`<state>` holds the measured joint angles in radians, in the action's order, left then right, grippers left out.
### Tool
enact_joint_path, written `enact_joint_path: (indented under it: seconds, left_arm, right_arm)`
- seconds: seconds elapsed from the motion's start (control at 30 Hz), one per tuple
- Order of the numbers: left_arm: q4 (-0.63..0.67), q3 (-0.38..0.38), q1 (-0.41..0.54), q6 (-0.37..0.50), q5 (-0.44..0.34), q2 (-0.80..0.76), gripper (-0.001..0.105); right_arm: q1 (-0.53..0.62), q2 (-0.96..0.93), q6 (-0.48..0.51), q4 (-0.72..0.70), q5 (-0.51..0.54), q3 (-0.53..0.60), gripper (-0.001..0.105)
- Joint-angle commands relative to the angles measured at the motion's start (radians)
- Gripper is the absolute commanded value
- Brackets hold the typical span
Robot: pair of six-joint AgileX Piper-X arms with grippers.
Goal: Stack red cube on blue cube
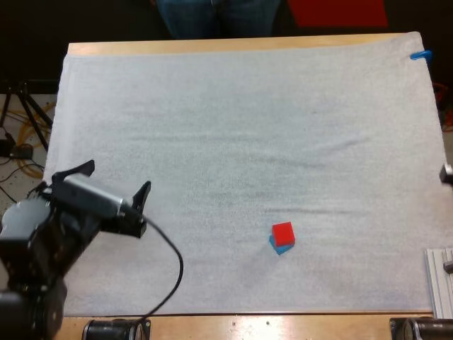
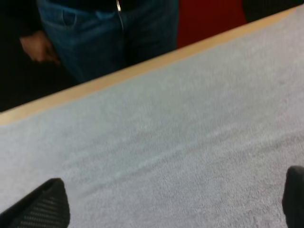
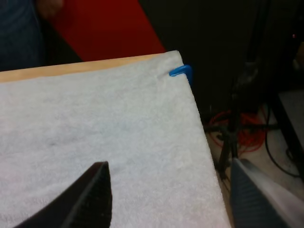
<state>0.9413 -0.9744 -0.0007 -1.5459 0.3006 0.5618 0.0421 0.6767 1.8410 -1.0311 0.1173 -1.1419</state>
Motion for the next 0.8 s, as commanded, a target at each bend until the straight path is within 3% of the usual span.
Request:
enact_joint_path:
  seconds: [0.0,0.33,0.57,0.77]
  left_arm:
    - [0.008,-0.009,-0.001,0.004,0.015,-0.031,0.087]
    - [0.100,-0.009,-0.001,0.064,0.018,-0.316,0.087]
    - [0.174,0.017,-0.001,0.068,0.018,-0.515,0.087]
    - [0.340,0.020,-0.001,0.068,0.018,-0.689,0.087]
  right_arm:
    - [0.002,-0.042,0.015,0.005,-0.012,0.027,0.054]
    - [0.002,-0.411,0.016,0.004,-0.045,0.257,0.054]
    - [0.002,-0.612,-0.027,0.002,-0.055,0.335,0.054]
    - [0.002,-0.735,-0.026,-0.034,-0.048,0.367,0.054]
